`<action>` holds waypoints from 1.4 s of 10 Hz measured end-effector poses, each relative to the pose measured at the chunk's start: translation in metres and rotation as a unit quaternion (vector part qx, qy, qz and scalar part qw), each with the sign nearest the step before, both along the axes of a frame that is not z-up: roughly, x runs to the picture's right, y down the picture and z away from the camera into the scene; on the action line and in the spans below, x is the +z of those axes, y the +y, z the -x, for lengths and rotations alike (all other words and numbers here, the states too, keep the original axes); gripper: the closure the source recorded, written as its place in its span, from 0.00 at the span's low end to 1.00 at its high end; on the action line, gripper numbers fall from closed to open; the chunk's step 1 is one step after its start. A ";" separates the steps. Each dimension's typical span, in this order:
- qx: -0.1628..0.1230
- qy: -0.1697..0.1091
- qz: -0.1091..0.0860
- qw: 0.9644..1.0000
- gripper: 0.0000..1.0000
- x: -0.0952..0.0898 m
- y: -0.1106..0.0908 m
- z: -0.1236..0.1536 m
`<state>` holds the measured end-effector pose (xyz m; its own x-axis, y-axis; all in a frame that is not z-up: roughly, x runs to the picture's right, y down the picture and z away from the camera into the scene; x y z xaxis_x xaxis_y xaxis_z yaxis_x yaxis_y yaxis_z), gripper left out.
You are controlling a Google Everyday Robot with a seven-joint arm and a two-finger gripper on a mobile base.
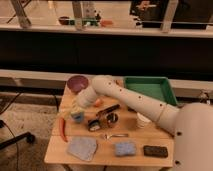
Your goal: Place banana in plastic cup
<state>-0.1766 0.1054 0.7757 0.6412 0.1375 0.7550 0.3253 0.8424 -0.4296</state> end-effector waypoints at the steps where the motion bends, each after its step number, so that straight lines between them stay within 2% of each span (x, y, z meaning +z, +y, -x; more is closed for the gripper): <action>1: 0.000 0.000 0.000 1.000 0.57 0.000 0.000 0.000; 4: 0.000 0.000 0.000 1.000 0.27 0.000 0.000 0.000; 5: 0.000 0.000 0.000 1.000 0.22 0.000 0.000 0.000; 14: 0.000 0.000 0.000 1.000 0.20 0.000 0.000 0.000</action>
<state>-0.1764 0.1053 0.7758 0.6413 0.1376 0.7548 0.3250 0.8425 -0.4297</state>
